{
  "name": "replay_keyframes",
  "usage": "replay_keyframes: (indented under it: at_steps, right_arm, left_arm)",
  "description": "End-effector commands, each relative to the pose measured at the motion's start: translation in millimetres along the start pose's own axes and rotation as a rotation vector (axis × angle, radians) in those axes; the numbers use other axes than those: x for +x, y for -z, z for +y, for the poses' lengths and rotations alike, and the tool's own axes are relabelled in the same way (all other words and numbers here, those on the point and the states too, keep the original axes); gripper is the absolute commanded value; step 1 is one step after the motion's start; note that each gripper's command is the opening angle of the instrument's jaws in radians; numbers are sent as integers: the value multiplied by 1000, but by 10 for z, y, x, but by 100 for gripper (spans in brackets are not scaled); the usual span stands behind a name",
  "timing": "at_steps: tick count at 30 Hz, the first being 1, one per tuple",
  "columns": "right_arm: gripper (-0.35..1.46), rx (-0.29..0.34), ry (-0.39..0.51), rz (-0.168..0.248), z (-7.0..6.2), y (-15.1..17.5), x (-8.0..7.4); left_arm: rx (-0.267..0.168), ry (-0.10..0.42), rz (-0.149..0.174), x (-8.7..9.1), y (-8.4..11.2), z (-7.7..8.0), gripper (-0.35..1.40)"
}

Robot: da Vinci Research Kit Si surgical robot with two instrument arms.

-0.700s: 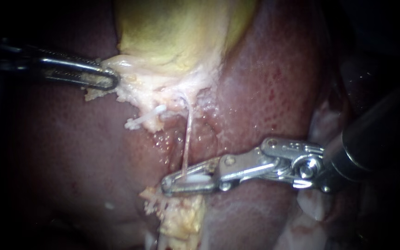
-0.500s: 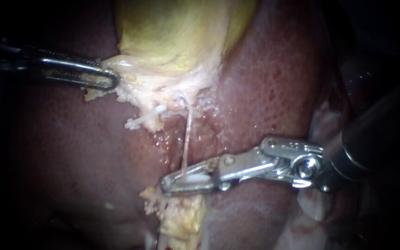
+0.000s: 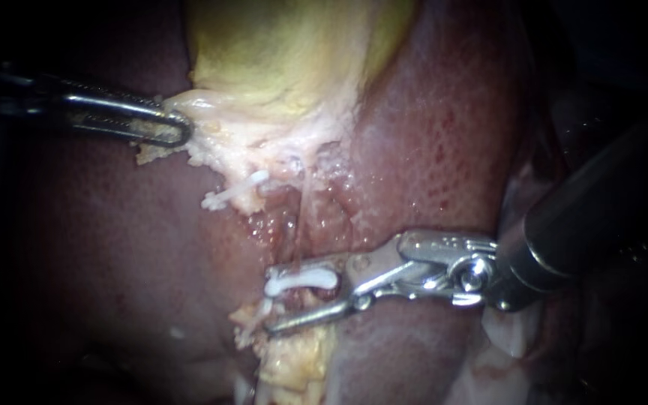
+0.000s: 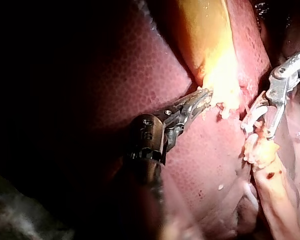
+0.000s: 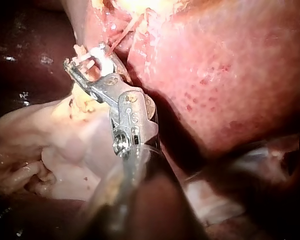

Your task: Going back first clip right tube

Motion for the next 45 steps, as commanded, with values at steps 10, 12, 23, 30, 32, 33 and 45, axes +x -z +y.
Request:
replay_keyframes:
  at_steps: [10,12,23,30,32,33,45]
  right_arm:
    - [50,-79,48,-5,18,20,-5]
    - [50,-86,61,-31,16,23,-6]
    - [50,-91,84,-99,6,40,-7]
    - [50,-133,199,-88,-16,76,4]
    - [50,-153,231,-86,-23,87,11]
    - [50,-169,249,-85,-27,95,17]
    - [50,-235,377,-93,-42,147,48]
  left_arm:
    - [1,-1,0,0,1,1,-35]
    - [1,-1,0,0,1,1,-35]
    - [0,-1,-1,-1,2,1,-35]
    - [-1,-1,-1,-2,4,1,-35]
    - [-1,-2,-1,-2,4,1,-35]
    - [-1,-2,-1,-2,4,1,-35]
    - [0,-1,-1,-2,3,1,-35]
